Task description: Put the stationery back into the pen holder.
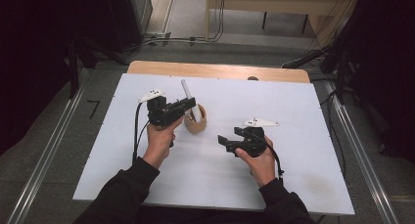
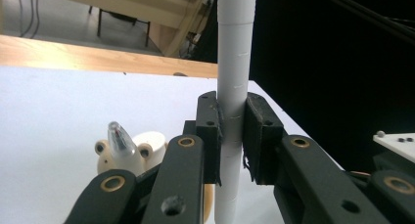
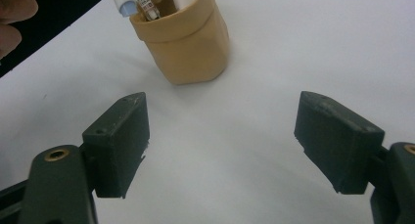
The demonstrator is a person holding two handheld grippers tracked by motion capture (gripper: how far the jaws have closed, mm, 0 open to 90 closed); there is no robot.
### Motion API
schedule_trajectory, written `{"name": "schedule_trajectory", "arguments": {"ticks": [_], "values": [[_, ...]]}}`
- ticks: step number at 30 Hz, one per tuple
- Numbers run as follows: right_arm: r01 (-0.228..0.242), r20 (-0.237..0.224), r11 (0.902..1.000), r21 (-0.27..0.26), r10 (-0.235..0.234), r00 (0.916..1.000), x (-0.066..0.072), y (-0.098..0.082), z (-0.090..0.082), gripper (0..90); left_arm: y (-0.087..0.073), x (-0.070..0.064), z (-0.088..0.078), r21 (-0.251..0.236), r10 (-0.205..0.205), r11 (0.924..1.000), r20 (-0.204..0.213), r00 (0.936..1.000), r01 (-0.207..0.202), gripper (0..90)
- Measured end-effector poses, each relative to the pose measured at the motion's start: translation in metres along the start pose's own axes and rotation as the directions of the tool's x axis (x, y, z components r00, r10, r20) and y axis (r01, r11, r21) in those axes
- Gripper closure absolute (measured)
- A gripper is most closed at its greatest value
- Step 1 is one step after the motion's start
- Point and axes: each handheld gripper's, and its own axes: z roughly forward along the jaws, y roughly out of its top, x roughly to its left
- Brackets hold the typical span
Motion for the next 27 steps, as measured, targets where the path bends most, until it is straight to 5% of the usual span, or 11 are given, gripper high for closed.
{"name": "schedule_trajectory", "arguments": {"ticks": [9, 20, 27], "values": [[-0.003, -0.005, 1.0000, 0.004, 0.003, 1.0000, 0.000, 0.000, 0.001, 19.3, -0.006, -0.002, 0.011, 0.004, 0.106, 0.9944, -0.064, 0.9923, -0.106, 79.3], [-0.004, -0.012, 1.0000, 0.008, 0.004, 0.9999, 0.001, 0.000, 0.001, 19.4, -0.018, -0.009, 0.024, 0.065, 0.258, 0.9657, -0.123, 0.9583, -0.251, 79.1], [-0.004, -0.012, 0.9999, 0.010, 0.004, 0.9999, 0.001, 0.000, 0.001, 19.4, -0.023, -0.009, 0.029, 0.108, 0.298, 0.9529, -0.156, 0.9418, -0.284, 77.9]]}}
